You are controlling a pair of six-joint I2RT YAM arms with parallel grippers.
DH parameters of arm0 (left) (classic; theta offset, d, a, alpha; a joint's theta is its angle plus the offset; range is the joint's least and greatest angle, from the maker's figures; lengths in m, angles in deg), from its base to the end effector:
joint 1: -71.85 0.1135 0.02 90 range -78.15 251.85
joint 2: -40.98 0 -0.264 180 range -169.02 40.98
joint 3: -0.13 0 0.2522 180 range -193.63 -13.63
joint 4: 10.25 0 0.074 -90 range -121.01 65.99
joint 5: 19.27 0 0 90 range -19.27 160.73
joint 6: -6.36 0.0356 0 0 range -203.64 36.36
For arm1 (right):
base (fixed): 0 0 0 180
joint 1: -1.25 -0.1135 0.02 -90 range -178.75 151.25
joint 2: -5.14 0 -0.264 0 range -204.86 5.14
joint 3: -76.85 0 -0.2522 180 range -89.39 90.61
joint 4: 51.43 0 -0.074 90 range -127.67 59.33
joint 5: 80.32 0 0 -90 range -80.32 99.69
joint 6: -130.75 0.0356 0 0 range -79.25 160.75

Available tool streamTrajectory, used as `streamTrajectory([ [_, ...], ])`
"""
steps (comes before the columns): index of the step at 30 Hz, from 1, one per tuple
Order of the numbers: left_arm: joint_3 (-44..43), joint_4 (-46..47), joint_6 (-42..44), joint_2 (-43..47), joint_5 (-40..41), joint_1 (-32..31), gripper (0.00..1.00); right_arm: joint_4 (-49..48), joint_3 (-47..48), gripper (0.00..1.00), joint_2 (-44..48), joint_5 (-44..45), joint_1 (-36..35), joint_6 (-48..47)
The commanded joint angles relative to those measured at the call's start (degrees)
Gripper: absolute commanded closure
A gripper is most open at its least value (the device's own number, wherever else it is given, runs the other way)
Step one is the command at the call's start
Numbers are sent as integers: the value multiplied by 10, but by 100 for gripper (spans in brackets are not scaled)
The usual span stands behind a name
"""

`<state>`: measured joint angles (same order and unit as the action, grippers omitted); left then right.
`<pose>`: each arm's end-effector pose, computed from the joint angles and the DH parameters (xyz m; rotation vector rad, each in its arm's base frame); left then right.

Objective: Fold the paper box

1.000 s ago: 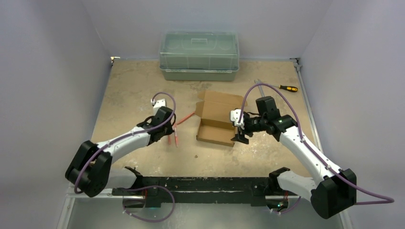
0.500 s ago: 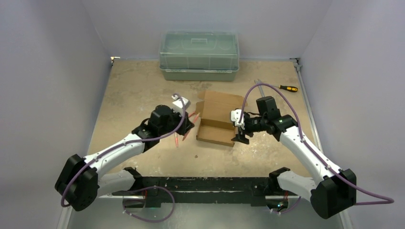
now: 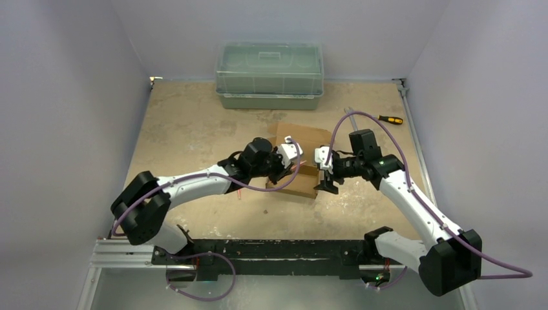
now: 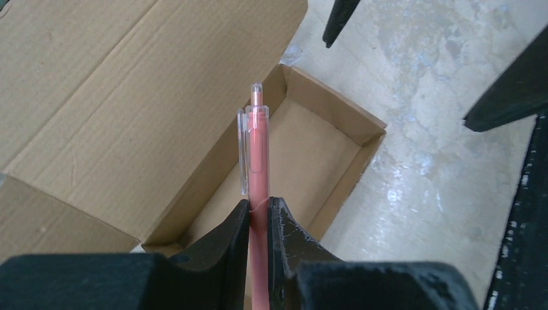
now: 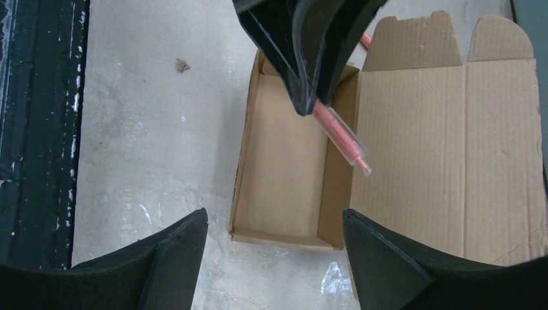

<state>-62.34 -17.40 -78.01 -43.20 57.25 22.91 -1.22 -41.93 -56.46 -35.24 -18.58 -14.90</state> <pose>0.2057 -0.2488 0.2304 1.1093 1.8260 -0.6987 0.1887 0.0948 0.2674 -1.5996 1.5360 0.6213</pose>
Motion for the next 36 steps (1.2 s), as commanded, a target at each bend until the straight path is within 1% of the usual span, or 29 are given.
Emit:
streamTrajectory([
  [1,-43,25,39,-38,15,-4,100,6,25,21,3,-26,7,-12],
  [5,-68,21,41,-76,18,-9,100,9,25,21,3,-26,12,-15],
  [11,-90,12,66,-105,33,-27,93,13,25,21,4,-28,16,-20],
  [16,-91,7,87,-112,44,-33,86,16,25,21,4,-31,18,-22],
  [20,-87,14,83,-103,55,-34,79,17,26,21,4,-31,21,-22],
  [24,-65,47,61,-69,74,-34,66,19,26,21,5,-32,23,-23],
  [26,-53,63,47,-50,86,-33,62,20,27,21,5,-33,25,-24],
  [31,-27,52,-14,9,164,-31,60,24,28,21,5,-35,30,-27],
  [33,5,58,-62,45,211,-28,58,25,29,21,7,-36,33,-28],
  [34,23,60,-95,70,248,-27,54,26,29,21,7,-37,34,-29],
  [36,61,54,-147,110,316,-24,38,26,29,21,7,-38,36,-29],
])
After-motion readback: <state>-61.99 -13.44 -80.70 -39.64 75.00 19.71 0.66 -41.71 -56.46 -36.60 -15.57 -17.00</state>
